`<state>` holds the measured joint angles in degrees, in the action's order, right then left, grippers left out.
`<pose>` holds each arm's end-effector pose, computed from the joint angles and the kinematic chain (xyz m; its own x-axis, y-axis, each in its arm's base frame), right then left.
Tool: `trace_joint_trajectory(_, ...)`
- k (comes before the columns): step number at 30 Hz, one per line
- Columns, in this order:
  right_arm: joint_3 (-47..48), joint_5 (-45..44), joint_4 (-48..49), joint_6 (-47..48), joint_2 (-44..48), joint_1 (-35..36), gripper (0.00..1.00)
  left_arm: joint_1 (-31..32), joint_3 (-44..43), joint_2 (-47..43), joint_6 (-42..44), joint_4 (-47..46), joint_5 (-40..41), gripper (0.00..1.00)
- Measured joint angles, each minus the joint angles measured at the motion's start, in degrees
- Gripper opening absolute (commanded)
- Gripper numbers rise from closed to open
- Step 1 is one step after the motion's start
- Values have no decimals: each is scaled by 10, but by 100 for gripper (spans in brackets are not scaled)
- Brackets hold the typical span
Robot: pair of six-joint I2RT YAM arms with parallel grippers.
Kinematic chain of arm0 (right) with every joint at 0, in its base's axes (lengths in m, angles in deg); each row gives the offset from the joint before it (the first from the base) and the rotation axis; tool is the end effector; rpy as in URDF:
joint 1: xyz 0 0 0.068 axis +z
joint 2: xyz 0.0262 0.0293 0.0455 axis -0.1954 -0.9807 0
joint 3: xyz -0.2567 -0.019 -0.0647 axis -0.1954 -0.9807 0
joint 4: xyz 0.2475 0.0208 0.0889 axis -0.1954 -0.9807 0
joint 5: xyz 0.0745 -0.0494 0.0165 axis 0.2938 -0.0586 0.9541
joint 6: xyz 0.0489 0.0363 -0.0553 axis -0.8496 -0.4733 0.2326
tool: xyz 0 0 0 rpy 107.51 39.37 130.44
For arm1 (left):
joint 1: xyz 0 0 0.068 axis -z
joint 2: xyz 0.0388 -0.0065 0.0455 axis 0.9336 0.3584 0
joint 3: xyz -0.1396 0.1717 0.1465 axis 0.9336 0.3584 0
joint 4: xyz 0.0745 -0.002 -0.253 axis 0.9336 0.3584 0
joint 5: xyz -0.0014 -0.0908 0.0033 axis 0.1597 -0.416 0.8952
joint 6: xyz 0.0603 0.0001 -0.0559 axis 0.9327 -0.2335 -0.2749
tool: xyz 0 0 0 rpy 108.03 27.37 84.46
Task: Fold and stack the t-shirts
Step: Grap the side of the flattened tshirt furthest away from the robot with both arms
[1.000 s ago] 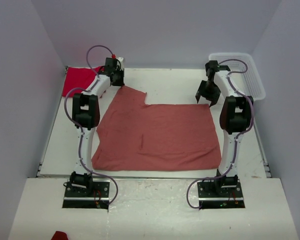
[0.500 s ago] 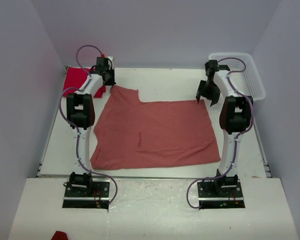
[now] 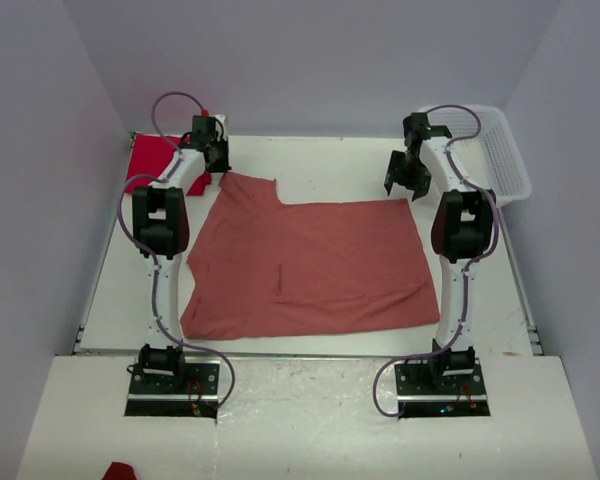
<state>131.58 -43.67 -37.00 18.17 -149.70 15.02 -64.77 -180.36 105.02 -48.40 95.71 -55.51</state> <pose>0.4988 0.0269 0.1661 -0.9090 0.2809 -0.3079 0.2857 0.9578 0.0302 0.5656 -0.0463 0.1363 -0.7366 -0.0910 -0.6702 0.0094 0.9894 -0.1447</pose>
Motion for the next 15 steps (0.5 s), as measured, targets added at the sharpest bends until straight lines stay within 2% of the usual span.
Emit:
trace_joint_trajectory(6,34,-2,6,12,-33,4,67,-1,2,0,0,-1,-11,0)
trace_joint_trajectory(15,39,42,-3,6,-38,3,72,-1,18,-18,-2,-2,-16,0)
